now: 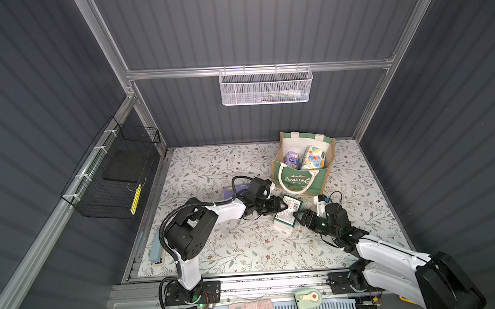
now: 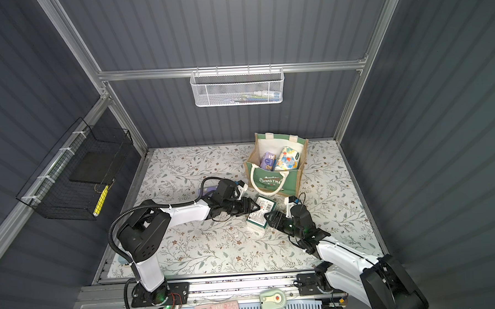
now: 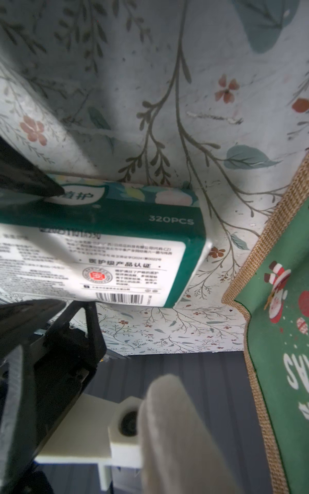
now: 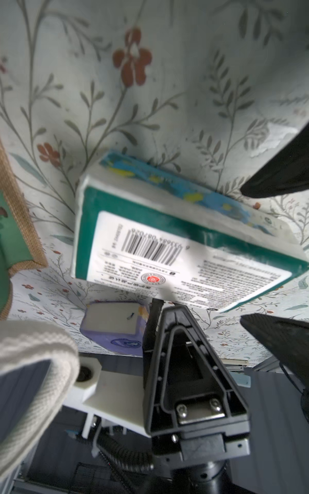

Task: Put tissues into the canvas bag
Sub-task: Pick up the pack of facial tissues from the center of the board.

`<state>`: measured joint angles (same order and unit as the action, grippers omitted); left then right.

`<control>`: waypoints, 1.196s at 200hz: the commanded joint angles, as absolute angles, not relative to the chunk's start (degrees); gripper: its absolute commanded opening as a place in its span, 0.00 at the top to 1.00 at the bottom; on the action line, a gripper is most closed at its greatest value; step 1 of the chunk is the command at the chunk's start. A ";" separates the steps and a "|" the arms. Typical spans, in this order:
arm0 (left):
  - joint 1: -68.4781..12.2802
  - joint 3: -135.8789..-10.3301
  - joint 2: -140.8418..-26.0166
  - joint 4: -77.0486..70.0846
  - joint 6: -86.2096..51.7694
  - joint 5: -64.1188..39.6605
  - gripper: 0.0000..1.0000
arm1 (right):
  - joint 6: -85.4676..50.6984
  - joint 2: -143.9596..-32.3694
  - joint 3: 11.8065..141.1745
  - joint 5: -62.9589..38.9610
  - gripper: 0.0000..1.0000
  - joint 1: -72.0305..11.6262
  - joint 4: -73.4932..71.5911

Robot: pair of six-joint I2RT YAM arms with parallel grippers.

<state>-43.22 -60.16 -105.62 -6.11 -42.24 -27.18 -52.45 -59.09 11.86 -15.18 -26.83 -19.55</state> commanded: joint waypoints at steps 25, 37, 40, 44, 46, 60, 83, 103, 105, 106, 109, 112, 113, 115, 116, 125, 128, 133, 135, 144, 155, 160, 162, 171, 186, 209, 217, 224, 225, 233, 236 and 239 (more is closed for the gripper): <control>-43.51 -64.70 -107.26 0.80 -36.27 -28.20 0.39 | -53.79 -63.55 11.43 -14.65 0.18 -24.83 -23.42; -43.47 -65.77 -108.00 3.65 -35.14 -26.71 0.40 | -54.69 -65.93 11.29 -15.01 0.17 -24.61 -26.32; -43.50 -65.90 -108.14 4.22 -34.84 -26.39 0.40 | -54.97 -66.37 11.26 -15.09 0.17 -24.61 -27.08; -43.46 -66.13 -108.24 4.70 -34.61 -26.02 0.40 | -55.24 -66.81 11.17 -15.10 0.16 -24.61 -28.06; -43.49 -66.17 -108.34 4.91 -34.49 -25.88 0.40 | -55.38 -67.02 11.16 -15.18 0.16 -24.54 -28.53; -43.49 -66.49 -108.52 6.07 -33.67 -24.70 0.40 | -56.07 -68.64 11.29 -15.43 0.15 -24.60 -30.62; -43.48 -67.23 -109.23 7.92 -32.24 -23.45 0.42 | -56.84 -70.76 11.43 -15.27 0.15 -24.48 -32.75; -43.44 -67.82 -110.09 8.99 -31.73 -22.58 0.43 | -57.37 -72.09 11.60 -15.55 0.15 -24.45 -34.25; -43.40 -67.82 -110.21 9.10 -31.73 -22.50 0.43 | -57.39 -72.14 11.60 -15.56 0.15 -24.48 -34.31; -43.37 -67.84 -110.21 9.12 -31.73 -22.46 0.43 | -57.43 -72.24 11.60 -15.60 0.15 -24.50 -34.38; -43.37 -67.83 -110.32 9.22 -31.73 -22.31 0.43 | -57.50 -72.43 11.65 -15.56 0.15 -24.49 -34.51; -43.27 -67.76 -110.32 9.23 -31.81 -22.23 0.44 | -57.54 -72.53 11.68 -15.58 0.15 -24.50 -34.63; -43.26 -67.72 -110.35 9.23 -31.77 -22.19 0.44 | -57.55 -72.52 11.69 -15.61 0.15 -24.51 -34.67; -43.22 -67.71 -110.38 9.23 -31.85 -22.20 0.44 | -57.56 -72.69 11.69 -15.59 0.15 -24.52 -34.77; -43.19 -67.69 -110.43 9.23 -31.88 -22.18 0.44 | -57.57 -72.73 11.69 -15.62 0.15 -24.52 -34.79; -42.94 -67.49 -110.56 9.05 -32.12 -22.16 0.45 | -57.73 -73.19 11.65 -15.58 0.15 -24.44 -35.01; -42.83 -67.40 -110.57 9.05 -32.22 -22.17 0.45 | -57.86 -73.38 11.61 -15.64 0.15 -24.48 -35.15; -42.65 -67.28 -110.57 9.03 -32.32 -22.03 0.45 | -58.11 -73.66 11.58 -15.59 0.15 -24.50 -35.36; -42.52 -67.18 -110.61 9.05 -32.27 -21.99 0.45 | -58.15 -73.70 11.55 -15.62 0.15 -24.47 -35.43; -42.23 -67.00 -110.57 9.14 -32.45 -21.73 0.46 | -58.64 -74.34 11.38 -15.80 0.16 -24.46 -36.44; -41.87 -66.48 -110.61 9.31 -32.62 -21.22 0.46 | -59.29 -75.27 11.16 -16.13 0.17 -24.47 -37.70; -41.70 -66.27 -110.60 9.29 -32.77 -21.03 0.47 | -59.55 -75.70 11.16 -16.17 0.17 -24.50 -38.25; -41.63 -66.20 -110.68 9.31 -32.78 -21.01 0.47 | -59.69 -75.83 11.16 -16.22 0.17 -24.47 -38.46; -41.39 -65.91 -110.73 9.23 -32.96 -20.77 0.47 | -60.11 -76.74 11.24 -16.34 0.18 -24.52 -39.30; -41.06 -65.75 -111.10 8.96 -33.18 -20.67 0.48 | -60.77 -78.44 11.34 -16.55 0.19 -24.47 -41.14; -40.73 -65.94 -111.86 8.94 -33.31 -20.64 0.48 | -62.40 -81.98 11.34 -17.81 0.21 -24.44 -46.49; -40.70 -66.00 -112.09 8.89 -33.32 -20.63 0.49 | -62.99 -83.25 11.25 -18.08 0.22 -24.49 -48.52; -40.69 -66.08 -112.28 8.88 -33.31 -20.71 0.49 | -63.55 -84.34 11.10 -18.28 0.23 -24.52 -50.13; -40.69 -66.09 -112.30 8.83 -33.35 -20.72 0.49 | -63.63 -84.45 11.09 -18.28 0.23 -24.52 -50.33; -40.62 -66.10 -112.41 8.79 -33.31 -20.74 0.49 | -64.17 -85.53 10.94 -18.45 0.24 -24.53 -51.85; -40.61 -66.17 -112.57 8.72 -33.31 -20.82 0.49 | -64.36 -85.85 10.90 -18.50 0.24 -24.60 -52.38; -40.59 -66.18 -112.59 8.66 -33.31 -20.86 0.49 | -64.54 -86.30 10.86 -18.53 0.25 -24.54 -52.87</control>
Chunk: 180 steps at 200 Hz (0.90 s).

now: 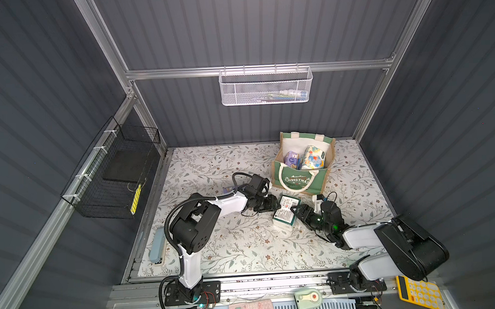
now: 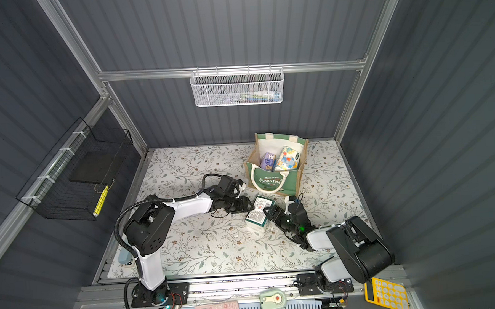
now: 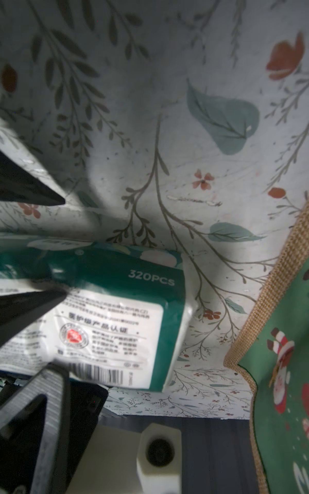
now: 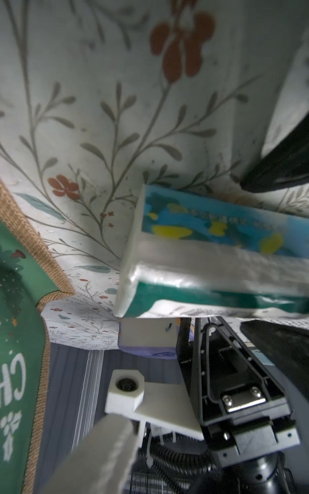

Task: Put tissues into the canvas bag
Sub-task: Pick up the pack of facial tissues from the center of the board.

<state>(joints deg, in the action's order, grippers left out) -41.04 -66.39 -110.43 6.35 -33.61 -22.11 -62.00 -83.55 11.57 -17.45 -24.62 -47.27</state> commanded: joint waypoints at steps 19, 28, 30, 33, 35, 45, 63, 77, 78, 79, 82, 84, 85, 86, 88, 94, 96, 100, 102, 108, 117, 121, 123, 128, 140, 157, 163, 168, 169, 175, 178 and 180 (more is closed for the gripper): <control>-40.59 -66.20 -112.75 7.96 -33.44 -21.64 0.49 | -65.74 -88.60 10.81 -18.63 0.27 -24.63 -56.29; -40.61 -66.18 -112.81 7.60 -33.66 -21.94 0.49 | -66.38 -90.00 10.90 -18.62 0.28 -24.70 -58.23; -40.61 -66.18 -112.91 7.50 -33.66 -22.07 0.49 | -66.56 -90.20 10.94 -18.63 0.28 -24.70 -58.59; -40.61 -66.18 -112.89 7.39 -33.79 -22.13 0.49 | -66.76 -90.63 11.00 -18.63 0.29 -24.76 -59.28; -40.61 -66.18 -112.91 7.32 -33.83 -22.21 0.49 | -66.96 -90.82 11.03 -18.59 0.29 -24.85 -59.80; -40.61 -66.05 -112.80 6.74 -34.10 -22.48 0.49 | -67.56 -92.14 11.16 -18.55 0.29 -25.10 -61.89; -40.61 -65.88 -112.71 5.89 -34.67 -23.02 0.49 | -68.69 -94.39 11.16 -18.62 0.31 -25.50 -65.57; -40.60 -65.70 -112.62 5.17 -35.09 -23.43 0.49 | -69.53 -95.83 10.83 -18.63 0.34 -25.68 -68.20; -40.61 -65.68 -112.65 5.09 -35.12 -23.49 0.49 | -69.57 -95.95 10.82 -18.63 0.35 -25.76 -68.38; -40.61 -65.67 -112.66 5.05 -35.18 -23.52 0.49 | -69.59 -96.01 10.82 -18.63 0.35 -25.80 -68.51; -40.61 -65.61 -112.53 4.95 -35.24 -23.54 0.49 | -69.71 -96.24 10.73 -18.63 0.35 -25.80 -68.98; -40.61 -65.56 -112.53 4.86 -35.31 -23.57 0.49 | -69.77 -96.35 10.73 -18.63 0.36 -25.79 -69.19; -40.61 -65.56 -112.47 4.76 -35.36 -23.61 0.49 | -69.78 -96.43 10.72 -18.63 0.36 -25.81 -69.31; -40.61 -65.52 -112.49 4.71 -35.39 -23.58 0.49 | -69.82 -96.42 10.68 -18.63 0.36 -25.87 -69.46; -40.61 -65.53 -112.45 4.67 -35.46 -23.56 0.48 | -69.90 -96.51 10.65 -18.63 0.37 -25.87 -69.62; -40.56 -65.39 -112.32 4.42 -35.59 -23.63 0.47 | -70.00 -96.80 10.59 -18.63 0.38 -25.90 -70.18; -40.59 -65.39 -112.26 4.36 -35.59 -23.62 0.47 | -70.02 -96.84 10.62 -18.63 0.38 -25.94 -70.32; -40.59 -65.36 -112.08 4.18 -35.68 -23.62 0.46 | -69.98 -96.94 10.59 -18.63 0.39 -26.01 -70.43; -40.56 -65.38 -112.00 4.10 -35.68 -23.59 0.46 | -69.97 -96.92 10.62 -20.21 0.40 -25.97 -70.54; -40.60 -65.22 -111.89 3.81 -35.87 -23.57 0.44 | -69.97 -96.90 10.63 -20.73 0.42 -25.99 -70.62; -40.59 -65.37 -111.48 3.65 -35.94 -23.59 0.41 | -69.91 -96.78 10.50 -20.70 0.45 -25.95 -70.74; -40.59 -65.25 -111.36 3.61 -35.89 -23.56 0.39 | -69.88 -96.65 10.40 -20.61 0.46 -25.98 -70.79; -40.60 -65.27 -111.27 3.60 -35.89 -23.62 0.38 | -69.87 -96.56 10.38 -20.58 0.47 -25.96 -70.81; -40.58 -65.30 -110.99 3.60 -35.93 -23.49 0.37 | -69.77 -96.31 10.24 -20.45 0.48 -25.98 -70.88; -40.55 -65.38 -110.43 3.76 -35.95 -22.99 0.33 | -69.52 -95.43 9.81 -20.05 0.52 -25.97 -70.61; -40.60 -65.15 -109.48 4.29 -35.69 -21.90 0.26 | -68.86 -93.83 9.67 -19.95 0.53 -26.00 -69.25; -40.58 -65.06 -109.13 4.43 -35.62 -21.54 0.25 | -68.69 -93.21 9.59 -19.97 0.53 -25.98 -68.86; -40.60 -65.00 -108.82 4.47 -35.53 -21.16 0.23 | -68.55 -92.68 9.58 -19.95 0.54 -25.94 -68.54; -40.60 -64.97 -108.77 4.47 -35.52 -21.08 0.23 | -68.51 -92.61 9.54 -19.95 0.54 -25.93 -68.50; -40.54 -64.82 -108.20 4.42 -35.42 -20.63 0.22 | -68.39 -91.97 9.51 -19.95 0.54 -25.93 -67.93; -40.59 -64.74 -107.96 4.47 -35.42 -20.34 0.21 | -68.31 -91.60 9.57 -19.89 0.55 -25.93 -67.52; -40.56 -64.70 -107.81 4.46 -35.35 -20.27 0.20 | -68.19 -91.37 9.60 -19.87 0.55 -25.97 -67.31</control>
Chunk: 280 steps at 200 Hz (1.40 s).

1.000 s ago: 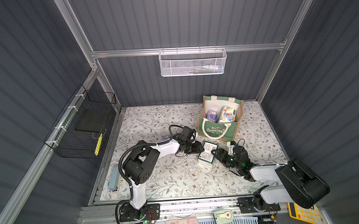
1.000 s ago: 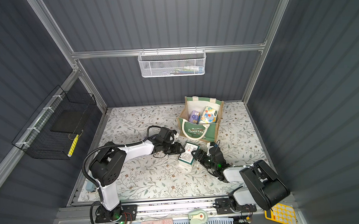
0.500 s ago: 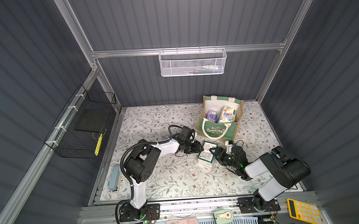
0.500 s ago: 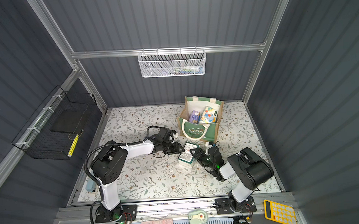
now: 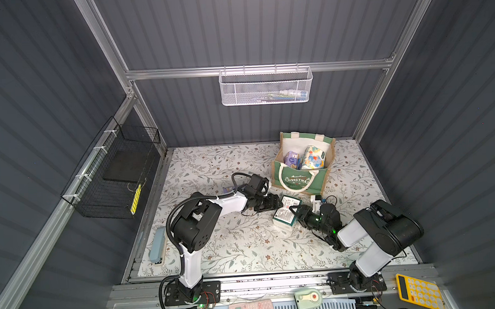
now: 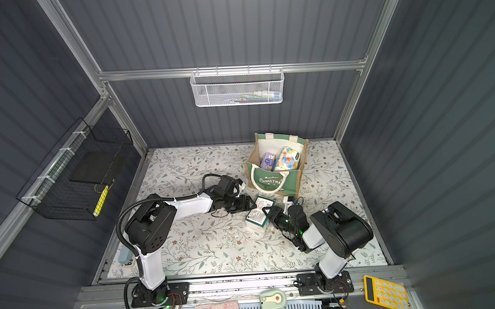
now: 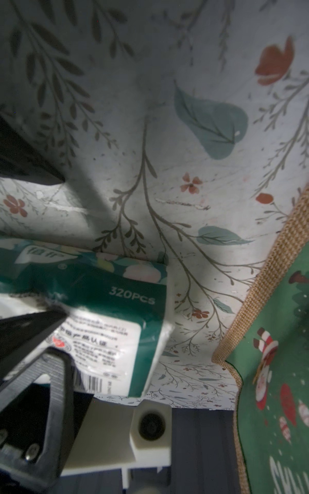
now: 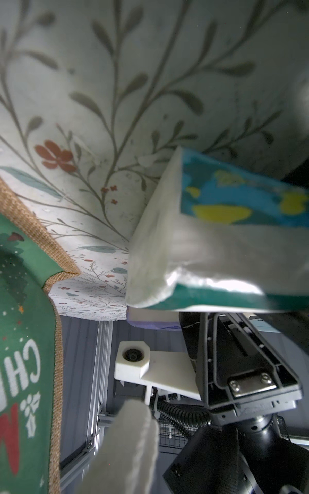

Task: Put tissues into the canvas bag
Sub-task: Pick up the pack of facial tissues from the center of the board.

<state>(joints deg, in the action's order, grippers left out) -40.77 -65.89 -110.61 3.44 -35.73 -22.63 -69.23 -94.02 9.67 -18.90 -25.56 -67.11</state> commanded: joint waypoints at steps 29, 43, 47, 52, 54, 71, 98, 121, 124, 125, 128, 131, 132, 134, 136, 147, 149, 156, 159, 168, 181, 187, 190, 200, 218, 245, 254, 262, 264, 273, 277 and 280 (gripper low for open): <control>-40.51 -63.53 -104.37 4.66 -34.86 -16.25 0.12 | -66.55 -87.60 10.43 -19.93 0.57 -25.93 -62.38; -40.54 -62.65 -101.96 4.57 -34.45 -14.10 0.07 | -65.85 -85.68 11.09 -20.59 0.57 -25.94 -59.79; -40.51 -62.42 -101.32 4.55 -34.27 -13.54 0.06 | -65.63 -85.12 11.38 -20.92 0.57 -25.97 -58.71; -40.50 -62.24 -100.45 4.61 -34.11 -12.73 0.04 | -65.33 -84.30 11.64 -21.21 0.57 -25.96 -57.32; -40.53 -62.14 -100.15 4.69 -34.00 -12.39 0.04 | -65.24 -83.94 11.76 -21.36 0.57 -26.00 -56.67; -40.52 -61.45 -97.07 5.24 -32.90 -9.54 0.00 | -63.62 -80.61 12.83 -22.21 0.57 -25.94 -50.42; -40.52 -61.10 -93.03 7.14 -30.93 -3.85 0.00 | -61.13 -75.03 15.22 -23.96 0.57 -25.89 -40.10; -39.87 -61.60 -91.46 9.76 -29.29 -0.59 0.00 | -60.84 -72.77 17.38 -27.12 0.57 -25.95 -35.21; -39.68 -61.74 -91.25 10.07 -29.14 -0.27 0.00 | -61.09 -72.51 17.40 -27.35 0.57 -25.93 -35.05; -39.61 -61.81 -91.24 10.27 -29.07 -0.14 0.00 | -61.13 -72.38 17.40 -27.43 0.57 -25.89 -35.06; -39.44 -61.84 -91.03 10.61 -29.01 0.09 0.00 | -61.47 -72.04 17.40 -27.57 0.57 -25.96 -35.07; -39.27 -61.83 -90.91 10.91 -28.93 0.40 0.00 | -61.74 -71.77 17.33 -27.68 0.58 -25.92 -34.93; -39.19 -61.85 -90.85 11.03 -28.92 0.51 0.00 | -61.81 -71.61 17.28 -27.68 0.58 -25.88 -34.95; -39.09 -61.87 -90.70 11.24 -28.85 0.72 0.00 | -62.08 -71.32 17.24 -27.69 0.58 -25.92 -34.95; -39.00 -61.87 -90.59 11.42 -28.86 0.99 0.00 | -62.28 -71.09 17.16 -27.69 0.58 -25.92 -34.91; -38.30 -61.88 -89.73 12.42 -28.61 2.45 0.00 | -63.20 -69.43 17.02 -27.77 0.58 -25.91 -34.12; -38.18 -61.88 -89.56 12.64 -28.58 2.70 0.00 | -63.33 -69.12 16.98 -27.77 0.58 -25.90 -33.78; -37.66 -61.87 -88.95 13.26 -28.41 3.71 0.00 | -63.58 -67.78 17.09 -27.77 0.58 -25.95 -32.56; -37.48 -61.82 -88.75 13.61 -28.39 4.14 0.00 | -63.67 -67.11 17.13 -27.83 0.58 -25.97 -32.04; -36.72 -61.72 -88.04 14.49 -28.22 5.40 0.00 | -63.81 -64.96 17.31 -27.71 0.58 -25.86 -29.71; -35.44 -62.03 -87.55 16.15 -27.95 6.90 0.00 | -63.48 -60.98 17.99 -27.44 0.59 -25.88 -25.34; -34.86 -62.29 -87.61 17.06 -27.95 7.53 0.00 | -63.16 -59.44 18.75 -27.34 0.59 -25.89 -22.78; -34.53 -62.43 -87.55 17.54 -27.91 7.82 0.00 | -62.92 -58.68 19.11 -27.33 0.59 -25.91 -21.73; -33.68 -62.91 -87.63 19.04 -27.86 9.07 0.00 | -62.42 -56.51 20.23 -27.55 0.59 -25.71 -17.91; -32.34 -63.22 -87.64 20.53 -27.69 10.50 0.00 | -62.53 -52.98 22.32 -28.65 0.59 -25.27 -13.37; -30.49 -63.37 -87.65 21.47 -26.99 11.31 0.00 | -62.82 -50.82 25.76 -30.42 0.60 -24.12 -8.48; -29.92 -63.41 -87.71 21.78 -26.81 11.62 0.00 | -62.76 -50.71 27.10 -31.09 0.60 -23.95 -7.58; -29.31 -63.28 -87.85 21.95 -26.66 11.67 0.00 | -62.62 -50.71 28.46 -31.65 0.60 -23.77 -6.77; -29.10 -63.26 -87.88 21.99 -26.64 11.64 0.00 | -62.61 -50.71 28.89 -31.69 0.60 -23.68 -6.57; -28.39 -63.27 -88.22 22.26 -26.74 11.37 0.00 | -62.34 -50.58 30.51 -32.04 0.60 -23.71 -5.42; -28.10 -63.23 -88.38 22.33 -26.77 11.30 0.00 | -62.17 -50.46 31.11 -32.08 0.60 -23.73 -4.91; -27.86 -63.20 -88.41 22.36 -26.76 11.10 0.00 | -62.03 -50.33 31.61 -32.06 0.60 -23.66 -4.39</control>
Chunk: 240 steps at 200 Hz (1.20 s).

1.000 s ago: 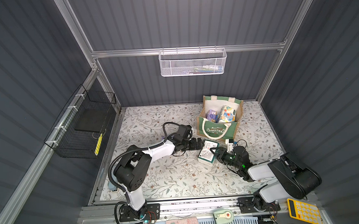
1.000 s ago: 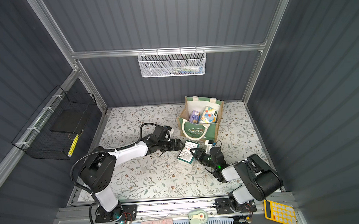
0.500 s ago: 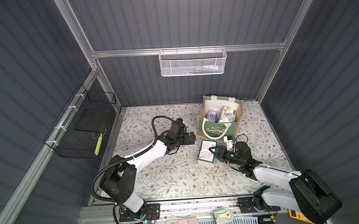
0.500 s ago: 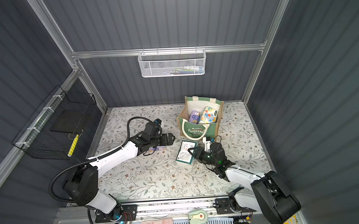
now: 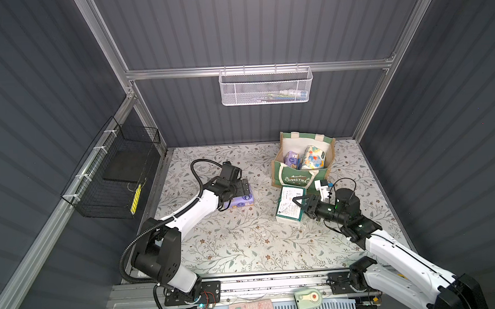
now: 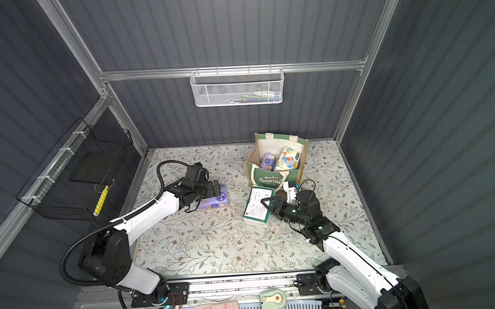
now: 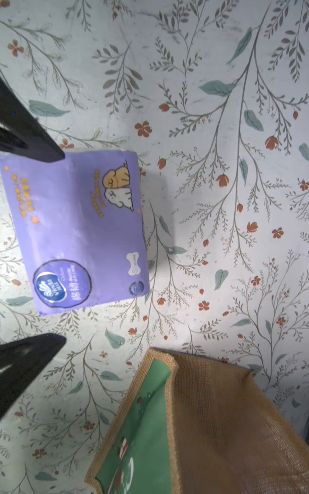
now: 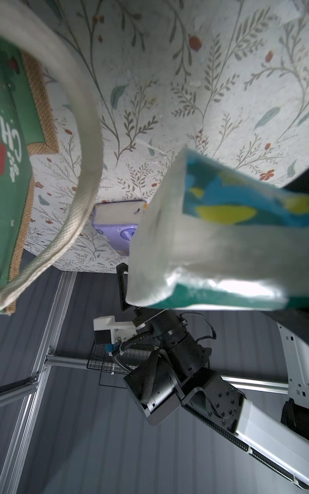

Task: Put tissues into the canvas bag
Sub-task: Pick up the pack of facial tissues from the center of the board, then place the pack of facial tissues in the canvas bag.

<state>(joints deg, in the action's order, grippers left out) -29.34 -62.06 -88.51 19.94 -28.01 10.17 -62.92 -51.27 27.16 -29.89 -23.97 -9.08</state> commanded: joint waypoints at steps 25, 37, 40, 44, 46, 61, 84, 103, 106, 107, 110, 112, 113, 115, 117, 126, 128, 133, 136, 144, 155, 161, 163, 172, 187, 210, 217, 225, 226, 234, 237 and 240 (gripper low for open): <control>-26.99 -63.07 -88.75 22.64 -26.78 10.47 0.00 | -61.33 -49.49 35.74 -32.02 0.60 -23.58 -1.11; -26.76 -62.88 -88.77 22.63 -26.81 10.46 0.00 | -60.64 -49.22 37.68 -31.97 0.60 -23.63 0.25; -26.72 -62.85 -88.77 22.65 -26.80 10.51 0.00 | -60.43 -49.14 38.14 -31.92 0.60 -23.59 0.57; -26.61 -62.69 -88.78 22.66 -26.75 10.54 0.00 | -60.16 -49.07 38.85 -31.88 0.60 -23.58 1.02; -26.63 -62.67 -88.81 22.72 -26.77 10.57 0.00 | -60.08 -49.05 39.20 -31.88 0.60 -23.52 1.18; -26.33 -62.42 -88.71 22.94 -26.89 10.90 0.00 | -58.97 -49.05 41.71 -31.68 0.60 -23.30 2.96; -25.29 -62.11 -88.79 23.08 -27.13 10.99 0.00 | -56.91 -49.46 45.96 -31.82 0.60 -21.95 5.40; -24.29 -61.77 -88.86 22.84 -27.24 10.25 0.00 | -55.92 -49.99 48.96 -32.91 0.60 -19.69 6.32; -24.10 -61.63 -88.86 22.76 -27.31 10.14 0.00 | -55.86 -50.09 49.54 -33.20 0.60 -19.22 6.32; -24.05 -61.58 -88.86 22.76 -27.32 10.03 0.00 | -55.83 -50.14 49.69 -33.26 0.60 -19.10 6.33; -23.93 -61.54 -88.86 22.68 -27.29 9.86 0.00 | -55.82 -50.24 50.02 -33.41 0.60 -18.84 6.33; -23.85 -61.53 -88.86 22.65 -27.41 9.78 0.00 | -55.81 -50.39 50.42 -33.60 0.60 -18.47 6.30; -23.79 -61.44 -88.90 22.62 -27.46 9.72 0.00 | -55.81 -50.39 50.42 -33.60 0.60 -18.47 6.30; -23.70 -61.41 -88.96 22.57 -27.50 9.62 0.00 | -55.78 -50.58 50.81 -33.76 0.60 -18.16 6.32; -23.66 -61.43 -88.95 22.58 -27.51 9.48 0.00 | -55.67 -50.70 51.07 -33.82 0.60 -17.88 6.33; -23.40 -61.26 -89.07 22.54 -27.59 9.25 0.00 | -55.19 -51.18 52.58 -34.21 0.60 -16.95 6.57; -23.38 -61.19 -89.09 22.57 -27.60 9.23 0.00 | -55.10 -51.21 52.79 -34.24 0.60 -16.87 6.62; -23.30 -61.18 -89.03 22.59 -27.69 9.18 0.00 | -54.66 -51.60 53.67 -34.43 0.60 -16.39 6.81; -23.29 -61.15 -89.06 22.59 -27.70 9.22 0.00 | -54.49 -51.73 54.04 -34.51 0.60 -16.27 6.89; -23.20 -60.94 -89.04 22.56 -27.79 9.23 0.00 | -53.79 -52.27 55.28 -34.84 0.60 -15.56 7.11; -22.96 -60.73 -89.01 22.42 -27.95 9.22 0.00 | -52.88 -53.26 57.05 -35.26 0.60 -14.34 7.32; -22.87 -60.57 -89.01 22.34 -28.01 9.17 0.00 | -52.47 -53.78 57.79 -35.39 0.60 -13.66 7.46; -22.81 -60.58 -89.03 22.33 -28.05 9.21 0.00 | -52.41 -53.92 58.06 -35.46 0.60 -13.39 7.47; -22.68 -60.56 -89.11 22.41 -28.06 9.12 0.00 | -51.93 -54.84 59.01 -36.03 0.60 -12.25 7.47; -22.37 -60.52 -89.31 22.50 -28.07 9.22 0.00 | -50.64 -56.50 60.84 -36.65 0.60 -10.09 7.73; -21.97 -60.56 -89.82 22.40 -28.09 9.00 0.00 | -48.57 -59.77 63.51 -36.74 0.60 -6.53 7.82; -21.81 -60.56 -89.99 22.29 -28.04 8.96 0.00 | -47.84 -61.06 64.52 -36.54 0.60 -5.65 7.92; -21.72 -60.53 -90.16 22.15 -28.04 8.82 0.00 | -47.24 -62.57 65.59 -36.14 0.59 -4.94 8.10; -21.71 -60.54 -90.21 22.15 -28.08 8.85 0.00 | -47.18 -62.80 65.71 -36.13 0.59 -4.85 8.09; -21.54 -60.52 -90.35 22.10 -28.04 8.78 0.00 | -46.51 -64.51 66.82 -36.11 0.59 -4.21 8.11; -21.46 -60.51 -90.43 22.07 -28.02 8.71 0.00 | -46.25 -65.85 67.33 -36.01 0.59 -4.08 8.28; -21.37 -60.52 -90.44 22.05 -28.05 8.70 0.00 | -46.13 -66.63 67.67 -35.87 0.59 -3.90 8.41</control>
<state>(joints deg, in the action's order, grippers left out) -22.15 -61.17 -89.19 21.78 -28.01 9.43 -49.63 -62.26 63.99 -35.64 -5.45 8.51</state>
